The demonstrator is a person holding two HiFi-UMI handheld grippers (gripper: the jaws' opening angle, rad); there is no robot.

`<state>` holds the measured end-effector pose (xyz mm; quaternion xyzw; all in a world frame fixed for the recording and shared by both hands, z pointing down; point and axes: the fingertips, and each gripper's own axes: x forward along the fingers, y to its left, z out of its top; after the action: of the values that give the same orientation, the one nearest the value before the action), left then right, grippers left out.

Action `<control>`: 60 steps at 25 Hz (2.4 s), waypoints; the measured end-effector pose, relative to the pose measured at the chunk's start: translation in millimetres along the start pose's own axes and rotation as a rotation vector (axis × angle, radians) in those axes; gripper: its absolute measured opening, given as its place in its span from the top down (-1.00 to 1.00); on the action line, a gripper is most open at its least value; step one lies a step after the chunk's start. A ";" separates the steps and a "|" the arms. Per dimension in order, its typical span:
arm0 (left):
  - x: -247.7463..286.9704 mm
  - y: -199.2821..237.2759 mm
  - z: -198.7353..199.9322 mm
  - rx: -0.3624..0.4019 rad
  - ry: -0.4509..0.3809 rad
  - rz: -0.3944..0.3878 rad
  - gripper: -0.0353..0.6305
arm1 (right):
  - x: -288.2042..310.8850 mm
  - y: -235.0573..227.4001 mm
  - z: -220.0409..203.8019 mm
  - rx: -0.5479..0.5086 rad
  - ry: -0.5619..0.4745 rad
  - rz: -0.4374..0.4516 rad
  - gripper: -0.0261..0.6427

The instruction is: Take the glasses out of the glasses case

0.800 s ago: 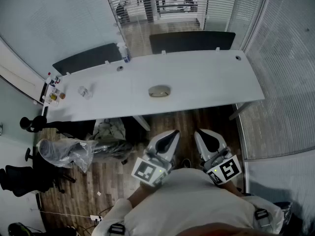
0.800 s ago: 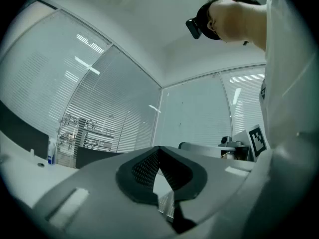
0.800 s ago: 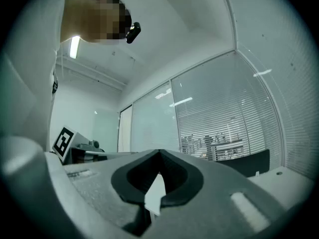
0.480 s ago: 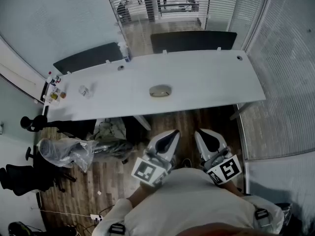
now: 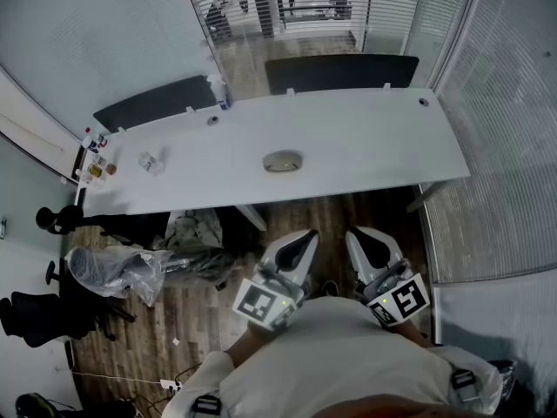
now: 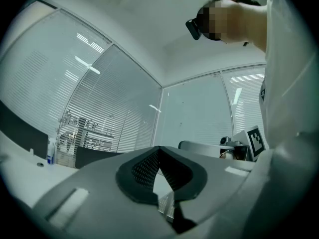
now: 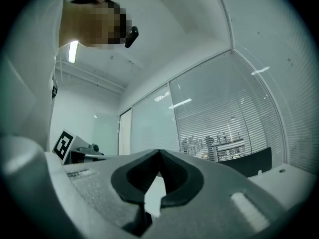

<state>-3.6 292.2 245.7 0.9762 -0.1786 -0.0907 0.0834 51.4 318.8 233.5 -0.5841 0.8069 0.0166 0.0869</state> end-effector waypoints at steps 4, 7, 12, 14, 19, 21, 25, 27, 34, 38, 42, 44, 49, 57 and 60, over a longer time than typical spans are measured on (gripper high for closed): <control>2.9 0.6 -0.4 -0.002 0.002 -0.002 0.88 | 0.7 -2.9 -1.4 -0.001 0.010 0.000 0.92; 6.8 -0.1 0.3 -0.002 0.004 -0.003 0.88 | 0.9 -5.8 -0.7 0.004 0.013 0.002 0.92; 17.1 -5.1 -5.6 0.002 0.013 -0.003 0.88 | -5.3 -17.5 -2.7 0.013 0.012 0.002 0.92; 22.7 -8.8 -7.1 0.007 0.011 -0.006 0.88 | -8.2 -22.7 -2.5 0.016 0.010 0.004 0.92; 37.0 -17.7 -14.0 0.015 0.019 -0.007 0.88 | -16.8 -37.2 -3.3 0.023 0.015 0.010 0.92; 43.2 -20.1 -18.2 0.006 0.021 0.000 0.88 | -21.2 -44.3 -3.8 0.027 0.017 0.012 0.92; 56.0 -28.7 -26.4 -0.004 0.022 -0.003 0.88 | -31.3 -57.8 -3.6 0.026 0.018 0.009 0.92; 62.1 -32.9 -28.9 -0.007 0.023 -0.005 0.88 | -35.5 -63.6 -4.7 0.030 0.026 0.005 0.92; 74.6 -37.3 -32.4 -0.009 0.029 0.000 0.89 | -39.1 -76.4 -8.6 0.047 0.030 0.008 0.92; 76.8 -25.3 -36.7 -0.008 0.035 0.016 0.88 | -30.9 -79.9 -15.6 0.046 0.032 0.014 0.92; 81.9 -12.9 -38.0 -0.011 0.034 0.024 0.88 | -20.3 -87.0 -19.9 0.053 0.032 0.007 0.92; 86.8 -5.7 -37.5 -0.008 0.039 0.018 0.88 | -13.1 -91.3 -19.6 0.048 0.029 0.004 0.92; 98.9 19.4 -31.7 -0.006 0.023 0.013 0.88 | 8.3 -102.4 -21.7 0.033 0.033 -0.009 0.92; 116.2 76.8 -24.3 -0.015 0.020 0.018 0.88 | 61.7 -121.3 -29.2 0.022 0.041 -0.022 0.92; 123.5 99.3 -19.4 -0.021 0.018 0.019 0.88 | 85.2 -126.3 -31.8 0.020 0.045 -0.023 0.92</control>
<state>80.8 158.2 265.7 0.9743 -0.1860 -0.0831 0.0963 141.2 194.6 260.6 -0.5925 0.8021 -0.0056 0.0745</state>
